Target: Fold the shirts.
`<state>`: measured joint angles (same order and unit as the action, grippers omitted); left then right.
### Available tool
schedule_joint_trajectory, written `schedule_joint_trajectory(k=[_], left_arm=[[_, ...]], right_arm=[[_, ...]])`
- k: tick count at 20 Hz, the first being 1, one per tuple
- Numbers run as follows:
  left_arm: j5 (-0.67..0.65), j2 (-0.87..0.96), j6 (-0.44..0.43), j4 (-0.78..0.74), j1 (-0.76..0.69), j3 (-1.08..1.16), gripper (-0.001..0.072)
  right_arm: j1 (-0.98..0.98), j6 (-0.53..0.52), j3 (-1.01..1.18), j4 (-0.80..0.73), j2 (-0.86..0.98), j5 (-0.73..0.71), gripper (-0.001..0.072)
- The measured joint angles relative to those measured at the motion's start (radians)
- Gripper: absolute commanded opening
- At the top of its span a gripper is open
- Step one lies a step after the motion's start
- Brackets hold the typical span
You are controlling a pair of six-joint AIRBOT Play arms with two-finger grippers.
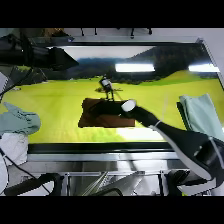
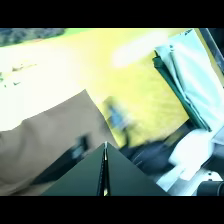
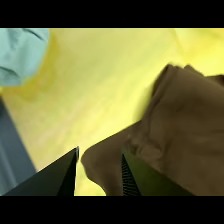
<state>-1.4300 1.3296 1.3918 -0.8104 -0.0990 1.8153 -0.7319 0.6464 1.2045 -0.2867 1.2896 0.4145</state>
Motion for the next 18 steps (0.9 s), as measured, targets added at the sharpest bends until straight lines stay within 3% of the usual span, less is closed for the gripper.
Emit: schedule_joint_trajectory(k=[1, 5, 6, 7, 9, 11, 14, 18], left_arm=[[0.012, -0.029, -0.016, 0.0, 0.005, -0.043, 0.0014], [0.074, -0.111, -0.058, 0.0, 0.016, -0.196, 0.0014], [0.085, -0.123, -0.061, 0.0, 0.018, -0.224, 0.0015], [0.094, -0.133, -0.066, 0.0, 0.019, -0.247, 0.0014], [0.098, -0.145, -0.069, 0.0, 0.019, -0.277, 0.0015], [0.094, -0.154, -0.073, 0.0, 0.02, -0.291, 0.0014], [0.078, -0.176, -0.073, 0.001, 0.02, -0.301, 0.0015], [0.068, -0.205, -0.076, 0.0, 0.02, -0.305, 0.0015]], right_arm=[[-0.034, -0.019, 0.002, -0.007, 0.015, -0.049, 0.0645], [-0.008, -0.043, 0.005, -0.05, -0.035, -0.076, 0.0632], [0.029, -0.032, 0.005, -0.059, -0.059, -0.055, 0.0532], [0.08, 0.002, 0.004, -0.074, -0.085, -0.019, 0.0415], [0.203, 0.105, 0.004, -0.137, -0.132, 0.085, 0.0416], [0.349, 0.246, 0.003, -0.251, -0.158, 0.23, 0.0585], [0.563, 0.443, 0.002, -0.425, -0.16, 0.449, 0.0599], [0.718, 0.553, 0.0, -0.513, -0.087, 0.664, 0.0599]])
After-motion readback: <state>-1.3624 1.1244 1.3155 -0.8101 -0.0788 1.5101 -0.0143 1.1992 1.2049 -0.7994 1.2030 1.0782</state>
